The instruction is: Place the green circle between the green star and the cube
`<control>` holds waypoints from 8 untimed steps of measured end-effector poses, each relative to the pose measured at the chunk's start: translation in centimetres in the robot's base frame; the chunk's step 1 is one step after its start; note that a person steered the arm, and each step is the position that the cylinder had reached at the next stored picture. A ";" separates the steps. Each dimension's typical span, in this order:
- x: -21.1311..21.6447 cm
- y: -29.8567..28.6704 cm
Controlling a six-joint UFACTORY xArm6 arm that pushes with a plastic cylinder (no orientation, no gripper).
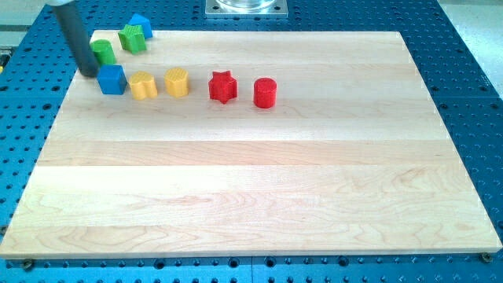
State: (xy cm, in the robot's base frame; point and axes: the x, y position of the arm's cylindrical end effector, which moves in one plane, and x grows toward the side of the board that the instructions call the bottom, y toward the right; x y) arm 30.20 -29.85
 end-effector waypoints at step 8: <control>1.2 -0.6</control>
